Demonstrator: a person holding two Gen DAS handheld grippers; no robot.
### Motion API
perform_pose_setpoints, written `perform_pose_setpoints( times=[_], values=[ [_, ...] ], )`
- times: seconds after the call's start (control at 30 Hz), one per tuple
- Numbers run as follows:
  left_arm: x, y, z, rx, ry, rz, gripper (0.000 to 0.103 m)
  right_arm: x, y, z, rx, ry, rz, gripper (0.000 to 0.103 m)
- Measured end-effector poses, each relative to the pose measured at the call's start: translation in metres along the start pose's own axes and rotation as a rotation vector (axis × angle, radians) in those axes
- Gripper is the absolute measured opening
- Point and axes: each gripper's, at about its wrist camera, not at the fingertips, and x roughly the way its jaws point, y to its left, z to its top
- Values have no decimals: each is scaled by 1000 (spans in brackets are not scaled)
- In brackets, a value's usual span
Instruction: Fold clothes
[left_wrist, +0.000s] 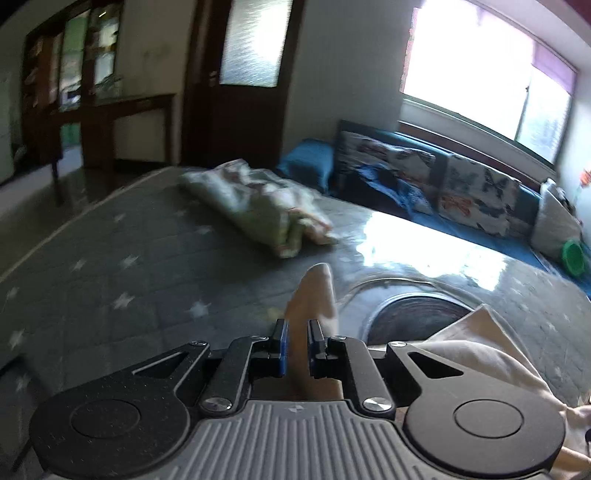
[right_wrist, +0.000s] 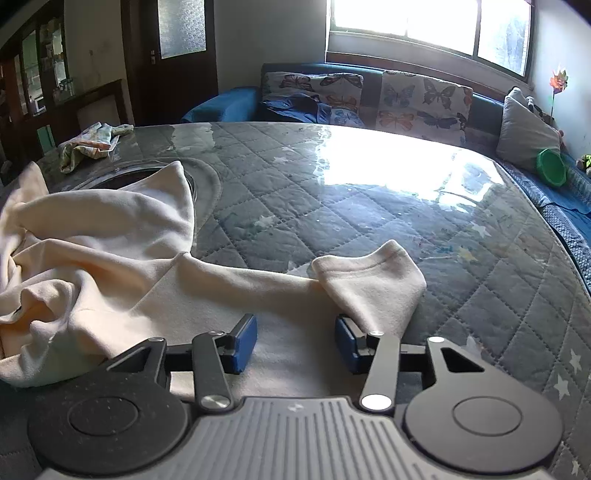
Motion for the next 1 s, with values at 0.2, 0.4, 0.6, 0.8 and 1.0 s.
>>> perform_pose_setpoints(
  times=[0.2, 0.4, 0.6, 0.8, 1.0],
  values=[
    [-15, 28, -15, -49, 22, 35, 8, -2, 1, -2, -3, -1, -4, 52],
    [-17, 11, -16, -12, 29, -16, 21, -2, 3, -2, -6, -1, -15, 54],
    [6, -39, -3, 111, 19, -30, 45, -3, 3, -3, -2, 1, -17, 56],
    [53, -72, 13, 176, 82, 27, 47, -3, 2, -3, 0, 2, -15, 58],
    [87, -71, 11, 189, 153, 109, 40, -3, 1, -3, 1, 0, -11, 60]
  ],
)
